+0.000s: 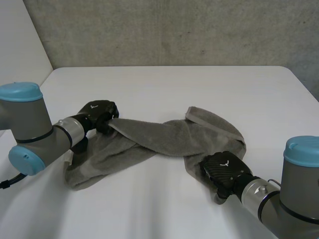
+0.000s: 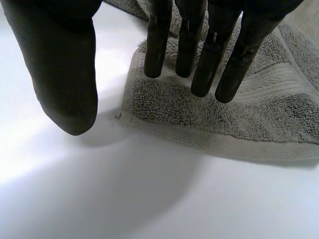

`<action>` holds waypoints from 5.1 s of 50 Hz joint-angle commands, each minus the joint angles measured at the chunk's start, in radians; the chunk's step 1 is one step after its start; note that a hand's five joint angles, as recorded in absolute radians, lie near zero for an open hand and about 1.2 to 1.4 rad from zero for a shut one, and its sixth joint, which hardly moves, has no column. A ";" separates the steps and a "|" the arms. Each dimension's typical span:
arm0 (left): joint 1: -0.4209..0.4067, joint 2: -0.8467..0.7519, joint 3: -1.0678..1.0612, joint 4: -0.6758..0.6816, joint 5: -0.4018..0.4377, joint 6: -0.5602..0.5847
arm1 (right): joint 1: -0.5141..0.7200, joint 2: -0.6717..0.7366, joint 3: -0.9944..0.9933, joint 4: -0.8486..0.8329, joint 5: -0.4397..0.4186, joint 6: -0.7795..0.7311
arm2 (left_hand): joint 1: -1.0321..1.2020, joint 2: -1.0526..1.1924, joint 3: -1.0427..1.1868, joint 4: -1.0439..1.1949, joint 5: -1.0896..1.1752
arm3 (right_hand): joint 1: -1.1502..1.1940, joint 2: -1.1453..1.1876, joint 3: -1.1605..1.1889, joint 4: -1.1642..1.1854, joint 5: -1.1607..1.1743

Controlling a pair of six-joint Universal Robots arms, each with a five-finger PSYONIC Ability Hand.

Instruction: Fold the towel.

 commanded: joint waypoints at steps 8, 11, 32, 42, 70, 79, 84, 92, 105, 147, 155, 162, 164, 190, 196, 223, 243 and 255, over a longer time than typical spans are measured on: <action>0.000 0.000 -0.006 0.015 0.000 -0.001 | 0.001 0.039 0.024 -0.090 0.000 -0.059 | 0.109 0.058 0.068 0.038 0.084 | 0.039 0.054 0.042 0.040 0.033; 0.000 0.000 -0.010 0.020 0.001 -0.001 | 0.001 0.045 0.024 -0.097 0.000 -0.062 | 0.109 0.058 0.068 0.038 0.084 | 0.060 0.075 0.063 0.061 0.054; -0.003 0.000 -0.019 0.031 0.003 -0.001 | 0.001 0.043 0.028 -0.163 0.003 -0.064 | 0.109 0.058 0.068 0.038 0.084 | 0.212 0.227 0.215 0.214 0.206; -0.003 0.000 -0.024 0.035 0.004 0.001 | 0.001 0.048 0.027 -0.194 0.005 -0.064 | 0.109 0.058 0.068 0.038 0.084 | 0.218 0.233 0.221 0.219 0.212; -0.003 0.000 -0.024 0.037 0.006 0.002 | -0.011 0.077 0.007 -0.188 0.025 -0.113 | 0.109 0.058 0.068 0.038 0.084 | 0.309 0.324 0.312 0.311 0.303; -0.003 0.000 -0.024 0.037 0.006 0.002 | -0.029 0.065 0.012 -0.177 0.037 -0.163 | 0.109 0.058 0.068 0.038 0.084 | 0.221 0.236 0.224 0.222 0.215; -0.003 0.000 -0.024 0.037 0.006 0.002 | -0.037 0.059 0.012 -0.149 0.039 -0.168 | 0.109 0.058 0.068 0.038 0.084 | -0.037 -0.022 -0.034 -0.036 -0.043; -0.003 0.000 -0.024 0.037 0.006 0.002 | -0.039 0.045 0.010 -0.125 0.037 -0.173 | 0.109 0.058 0.068 0.038 0.084 | -0.096 -0.081 -0.093 -0.095 -0.102; -0.003 -0.003 -0.024 0.046 0.007 0.002 | -0.043 0.057 0.019 -0.143 0.034 -0.188 | 0.109 0.058 0.068 0.038 0.084 | -0.011 0.004 -0.008 -0.010 -0.017; -0.003 -0.009 -0.024 0.052 0.009 0.006 | -0.028 0.080 -0.002 -0.215 0.033 -0.137 | 0.109 0.058 0.068 0.038 0.084 | 0.826 0.841 0.829 0.827 0.820; -0.003 0.004 -0.019 0.046 0.006 0.006 | -0.040 0.013 -0.027 -0.211 0.031 -0.022 | 0.109 0.058 0.068 0.038 0.084 | 0.828 0.843 0.831 0.829 0.822; -0.003 0.069 -0.018 0.035 0.012 -0.001 | -0.046 -0.095 -0.079 -0.198 0.030 0.054 | 0.109 0.058 0.068 0.038 0.084 | 0.828 0.843 0.831 0.829 0.822; -0.003 0.093 -0.018 0.028 0.013 -0.002 | -0.045 -0.132 -0.102 -0.183 0.028 0.085 | 0.109 0.058 0.068 0.038 0.084 | 0.828 0.843 0.831 0.829 0.822; 0.082 0.494 0.240 -0.250 0.013 -0.047 | -0.186 0.069 -1.255 0.712 0.013 0.044 | 0.109 0.058 0.068 0.038 0.084 | 0.828 0.843 0.831 0.829 0.822; 0.083 0.273 0.290 -0.248 0.009 -0.030 | -0.079 0.244 -1.376 0.688 0.081 0.016 | 0.109 0.058 0.068 0.038 0.084 | 0.828 0.843 0.831 0.829 0.822; 0.057 0.104 0.740 -0.130 -0.159 -0.063 | 0.004 0.370 -1.526 0.169 0.076 0.176 | 0.109 0.058 0.068 0.038 0.084 | 0.828 0.843 0.831 0.829 0.822; 0.191 0.208 -0.340 -0.040 0.108 0.171 | -0.065 0.255 -0.811 0.427 -0.086 -0.228 | 0.109 0.058 0.068 0.038 0.084 | 0.828 0.843 0.831 0.829 0.822; 0.171 0.182 -0.414 0.029 0.095 0.228 | -0.195 0.004 -0.349 0.044 -0.023 -0.038 | -0.890 -0.941 -0.931 -0.962 -0.915 | 0.828 0.843 0.831 0.829 0.822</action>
